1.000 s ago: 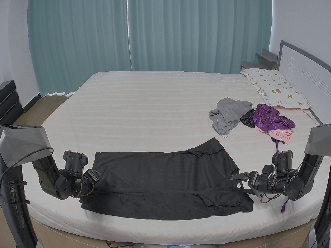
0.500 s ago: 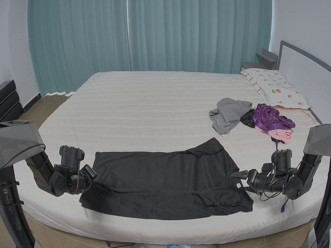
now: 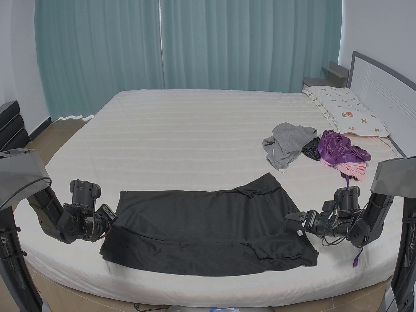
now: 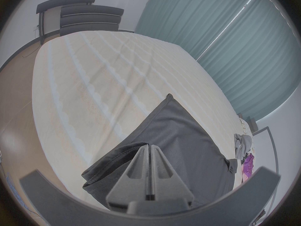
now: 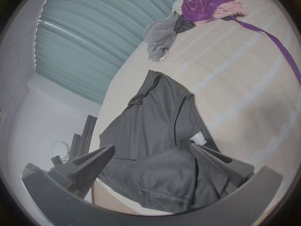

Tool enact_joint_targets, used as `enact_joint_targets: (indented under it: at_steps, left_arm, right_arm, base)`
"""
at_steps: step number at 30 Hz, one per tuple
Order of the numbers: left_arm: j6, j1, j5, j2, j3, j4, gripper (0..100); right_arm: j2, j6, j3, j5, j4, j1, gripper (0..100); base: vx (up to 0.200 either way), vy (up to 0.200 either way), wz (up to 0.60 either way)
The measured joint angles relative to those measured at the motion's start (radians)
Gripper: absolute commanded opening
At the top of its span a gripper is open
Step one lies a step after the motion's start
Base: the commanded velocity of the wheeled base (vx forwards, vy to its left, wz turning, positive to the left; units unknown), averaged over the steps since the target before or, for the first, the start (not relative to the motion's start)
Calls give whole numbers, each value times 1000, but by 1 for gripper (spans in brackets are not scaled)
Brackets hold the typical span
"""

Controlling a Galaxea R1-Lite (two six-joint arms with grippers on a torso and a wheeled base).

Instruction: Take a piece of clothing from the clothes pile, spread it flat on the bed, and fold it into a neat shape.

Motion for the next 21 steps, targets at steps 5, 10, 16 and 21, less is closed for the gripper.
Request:
enact_joint_targets:
  at_steps: [5, 10, 16, 21]
  left_arm:
    - [0, 1, 0, 0, 1, 1, 0]
    - [0, 1, 0, 3, 1, 1, 0]
    - [0, 2, 0, 4, 1, 1, 0]
    - [0, 2, 0, 4, 2, 0, 0]
  right_arm:
    - [37, -67, -10, 0, 1, 1, 100]
    - [67, -113, -16, 1, -6, 3, 100]
    - [94, -146, -25, -2, -10, 10, 100]
    - [114, -159, -37, -18, -11, 20, 100]
  base:
    - [0, 0, 0]
    - [0, 0, 0]
    - [0, 0, 0]
    - [0, 0, 0]
